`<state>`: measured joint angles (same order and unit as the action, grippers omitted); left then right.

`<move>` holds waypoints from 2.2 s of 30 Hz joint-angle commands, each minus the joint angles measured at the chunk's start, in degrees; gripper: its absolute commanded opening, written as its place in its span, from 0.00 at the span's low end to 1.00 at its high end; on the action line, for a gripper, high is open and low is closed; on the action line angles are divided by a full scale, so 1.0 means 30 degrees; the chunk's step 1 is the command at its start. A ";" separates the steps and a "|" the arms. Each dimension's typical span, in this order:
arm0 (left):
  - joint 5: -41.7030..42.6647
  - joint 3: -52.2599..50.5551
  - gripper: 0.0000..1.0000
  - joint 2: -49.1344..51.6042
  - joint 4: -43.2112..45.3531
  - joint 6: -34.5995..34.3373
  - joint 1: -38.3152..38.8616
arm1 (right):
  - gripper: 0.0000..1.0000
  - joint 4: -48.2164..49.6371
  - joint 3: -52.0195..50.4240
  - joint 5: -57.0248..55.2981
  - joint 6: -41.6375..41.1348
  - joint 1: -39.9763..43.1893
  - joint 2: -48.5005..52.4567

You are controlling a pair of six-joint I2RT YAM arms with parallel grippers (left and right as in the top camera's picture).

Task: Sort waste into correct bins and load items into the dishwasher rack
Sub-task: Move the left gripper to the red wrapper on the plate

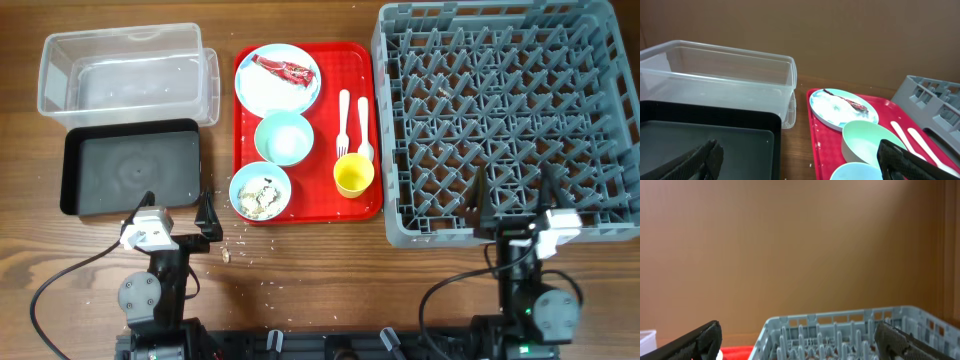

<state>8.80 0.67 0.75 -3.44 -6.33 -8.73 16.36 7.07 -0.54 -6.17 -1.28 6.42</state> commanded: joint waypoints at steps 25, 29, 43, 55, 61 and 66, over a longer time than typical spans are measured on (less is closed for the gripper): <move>-0.0080 -0.0109 1.00 -0.0117 0.3614 -0.1239 0.0073 | 1.00 0.1107 2.6979 1.1351 0.4561 0.0080 2.8917; -0.1392 -0.0022 1.00 0.1005 0.6972 -0.3206 0.0073 | 1.00 0.0750 2.7044 1.1351 0.4371 0.0211 2.8917; 0.3300 1.9977 1.00 2.3656 0.3133 -0.1836 0.0073 | 1.00 -0.5115 2.9762 1.0914 0.1996 0.0597 2.8902; 0.2667 4.1055 1.00 3.7871 -1.3901 0.4422 0.2798 | 1.00 -1.6466 3.2450 0.8225 0.2004 0.0597 2.8946; 0.3118 4.1033 1.00 3.9430 -1.6050 0.5399 0.5493 | 1.00 -1.8986 3.2312 0.8196 0.1581 0.0597 2.9347; 0.4277 4.1033 1.00 4.0377 -1.5628 0.4539 0.6768 | 1.00 -1.8986 3.2101 0.8167 -0.1042 0.0597 2.9616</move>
<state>18.87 122.50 120.49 -51.57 8.51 10.31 -40.56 103.44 24.77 -5.17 0.49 93.86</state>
